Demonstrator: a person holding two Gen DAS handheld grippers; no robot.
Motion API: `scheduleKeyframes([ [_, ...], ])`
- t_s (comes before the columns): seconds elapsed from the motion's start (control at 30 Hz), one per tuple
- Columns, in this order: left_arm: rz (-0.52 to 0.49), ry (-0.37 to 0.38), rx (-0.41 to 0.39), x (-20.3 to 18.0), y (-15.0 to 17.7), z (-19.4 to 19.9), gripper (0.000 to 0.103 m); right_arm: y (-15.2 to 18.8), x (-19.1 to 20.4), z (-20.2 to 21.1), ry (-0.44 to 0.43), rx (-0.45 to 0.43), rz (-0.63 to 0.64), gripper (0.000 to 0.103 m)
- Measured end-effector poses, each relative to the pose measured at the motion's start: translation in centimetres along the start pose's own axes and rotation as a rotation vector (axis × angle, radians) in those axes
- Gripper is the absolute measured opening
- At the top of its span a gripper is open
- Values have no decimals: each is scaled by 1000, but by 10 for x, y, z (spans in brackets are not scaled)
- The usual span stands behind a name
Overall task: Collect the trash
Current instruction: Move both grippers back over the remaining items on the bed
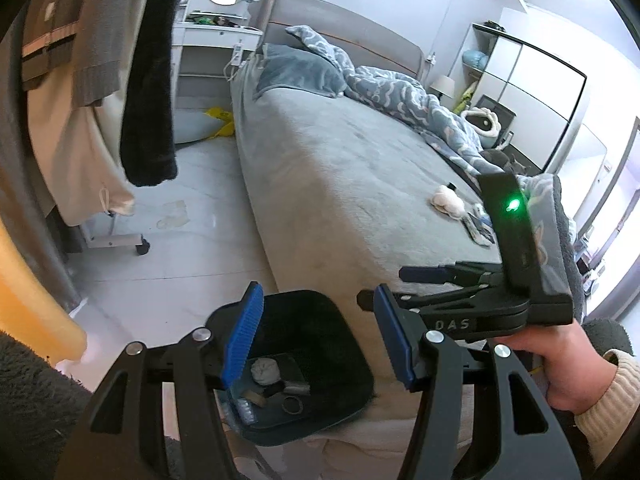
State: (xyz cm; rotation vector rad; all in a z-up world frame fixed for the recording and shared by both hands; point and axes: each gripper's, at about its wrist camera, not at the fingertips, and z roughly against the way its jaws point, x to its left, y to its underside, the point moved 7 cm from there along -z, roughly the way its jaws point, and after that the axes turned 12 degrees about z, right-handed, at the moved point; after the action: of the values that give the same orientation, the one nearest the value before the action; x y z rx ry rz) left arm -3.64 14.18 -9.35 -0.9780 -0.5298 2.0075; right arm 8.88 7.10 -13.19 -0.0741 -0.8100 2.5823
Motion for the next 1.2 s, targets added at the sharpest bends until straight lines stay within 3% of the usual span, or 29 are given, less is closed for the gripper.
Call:
scheduleKeyframes([
  [0.57, -69, 90, 65, -65, 28, -41, 62, 41, -56, 66, 129, -81, -68, 82],
  [1.07, -128, 157, 32, -122, 16, -70, 81, 67, -136, 114, 247, -149, -145, 83],
  [1.2, -227, 161, 28, -138, 7, -84, 86, 69, -164, 131, 269, -177, -186, 83],
])
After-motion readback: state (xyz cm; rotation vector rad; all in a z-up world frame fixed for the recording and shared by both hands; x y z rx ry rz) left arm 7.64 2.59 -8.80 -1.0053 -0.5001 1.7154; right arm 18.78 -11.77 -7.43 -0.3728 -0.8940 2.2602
